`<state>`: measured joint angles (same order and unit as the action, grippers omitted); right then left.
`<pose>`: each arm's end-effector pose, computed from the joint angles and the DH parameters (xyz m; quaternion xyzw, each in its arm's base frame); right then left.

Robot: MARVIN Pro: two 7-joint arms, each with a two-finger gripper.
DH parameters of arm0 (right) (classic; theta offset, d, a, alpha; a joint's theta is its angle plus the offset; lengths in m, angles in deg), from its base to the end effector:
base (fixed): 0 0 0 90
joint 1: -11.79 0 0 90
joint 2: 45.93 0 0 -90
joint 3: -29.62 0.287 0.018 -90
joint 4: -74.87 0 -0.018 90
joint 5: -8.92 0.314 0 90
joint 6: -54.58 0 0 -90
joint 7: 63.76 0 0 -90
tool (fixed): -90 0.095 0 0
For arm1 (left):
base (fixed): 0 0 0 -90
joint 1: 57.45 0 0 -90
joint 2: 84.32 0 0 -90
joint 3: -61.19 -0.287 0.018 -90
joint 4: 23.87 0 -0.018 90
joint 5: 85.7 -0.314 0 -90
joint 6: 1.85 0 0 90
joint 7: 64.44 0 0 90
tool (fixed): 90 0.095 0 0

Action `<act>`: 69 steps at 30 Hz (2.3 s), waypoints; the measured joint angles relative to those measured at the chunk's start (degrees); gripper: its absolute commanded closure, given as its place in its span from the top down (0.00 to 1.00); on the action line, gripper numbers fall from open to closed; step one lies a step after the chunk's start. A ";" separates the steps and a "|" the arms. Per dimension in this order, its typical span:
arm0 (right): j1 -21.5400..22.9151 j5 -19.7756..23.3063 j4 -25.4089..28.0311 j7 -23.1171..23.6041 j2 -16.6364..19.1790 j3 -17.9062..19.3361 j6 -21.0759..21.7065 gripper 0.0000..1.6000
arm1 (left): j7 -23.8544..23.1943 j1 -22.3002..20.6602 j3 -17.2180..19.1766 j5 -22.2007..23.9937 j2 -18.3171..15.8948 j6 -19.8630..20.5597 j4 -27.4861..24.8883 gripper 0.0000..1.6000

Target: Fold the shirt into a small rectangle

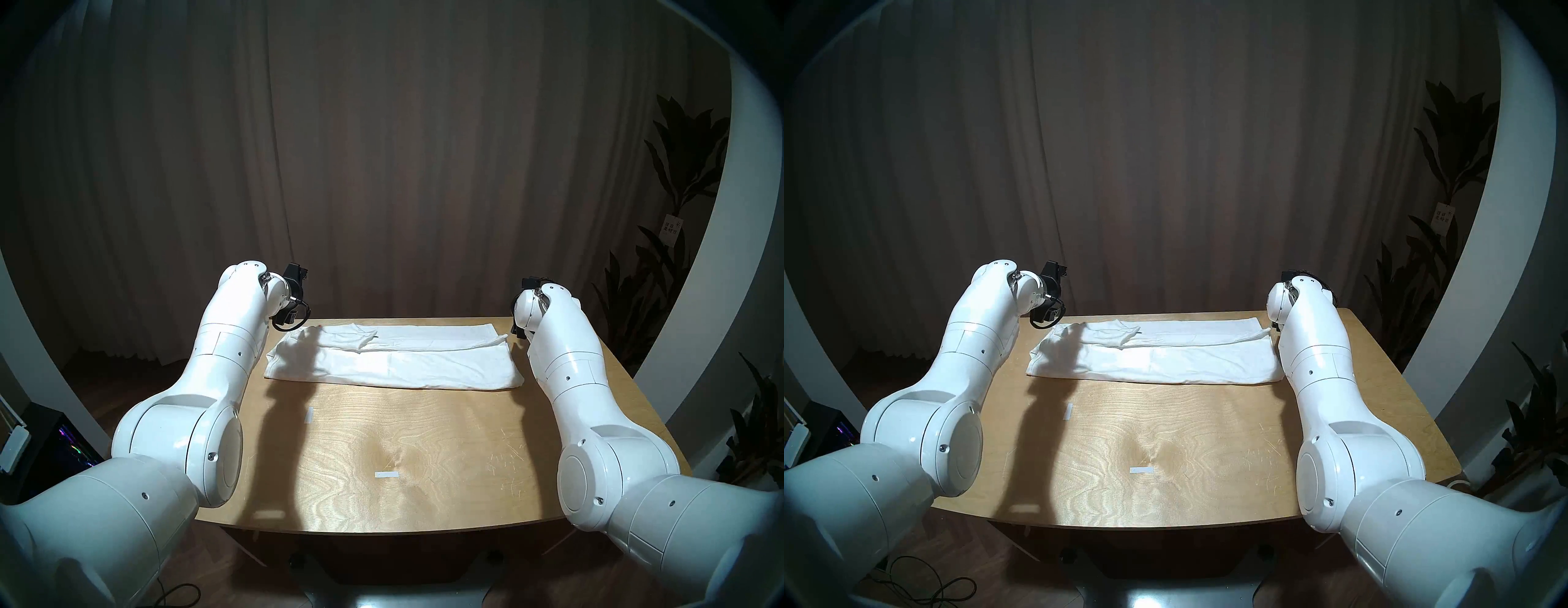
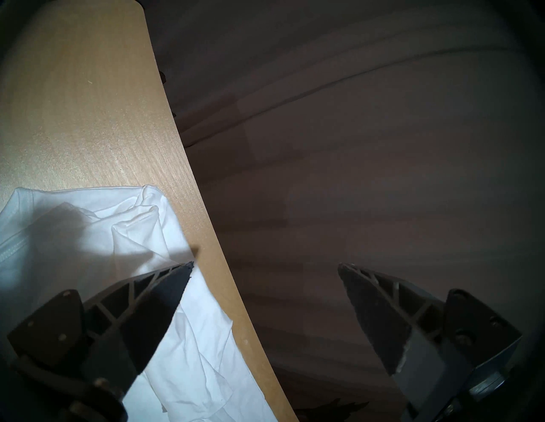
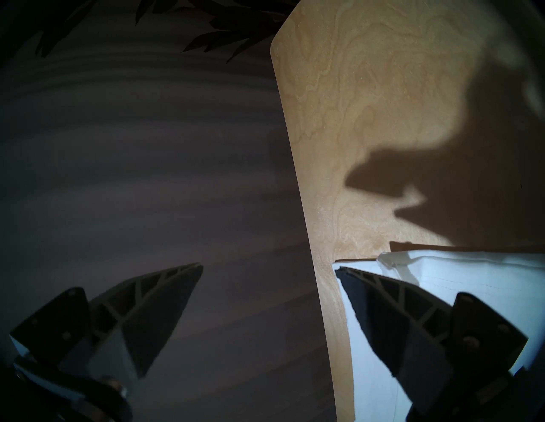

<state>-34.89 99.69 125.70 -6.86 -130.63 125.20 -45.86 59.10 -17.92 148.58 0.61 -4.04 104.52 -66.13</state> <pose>0.6001 -0.0949 -0.2352 -0.5003 0.7009 -0.4045 0.3080 0.6220 0.0765 -0.2202 0.7080 0.5221 0.3698 0.2988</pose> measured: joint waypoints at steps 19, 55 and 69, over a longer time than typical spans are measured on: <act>-2.22 -0.85 2.85 9.71 1.12 -2.90 5.35 1.00 | -16.60 7.11 -1.55 -1.72 -2.87 1.12 -6.25 1.00; -14.16 -14.59 8.63 15.85 5.07 -17.02 5.91 1.00 | -21.48 21.05 -11.11 -14.26 -9.76 0.34 -21.24 1.00; -17.20 -19.74 11.51 18.03 8.79 -20.01 3.97 1.00 | -22.16 26.71 -8.28 -16.29 -13.78 -2.64 -29.97 1.00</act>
<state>-52.08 79.95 137.21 11.17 -121.84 105.18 -41.89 36.94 8.78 140.30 -15.68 -17.81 101.88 -96.10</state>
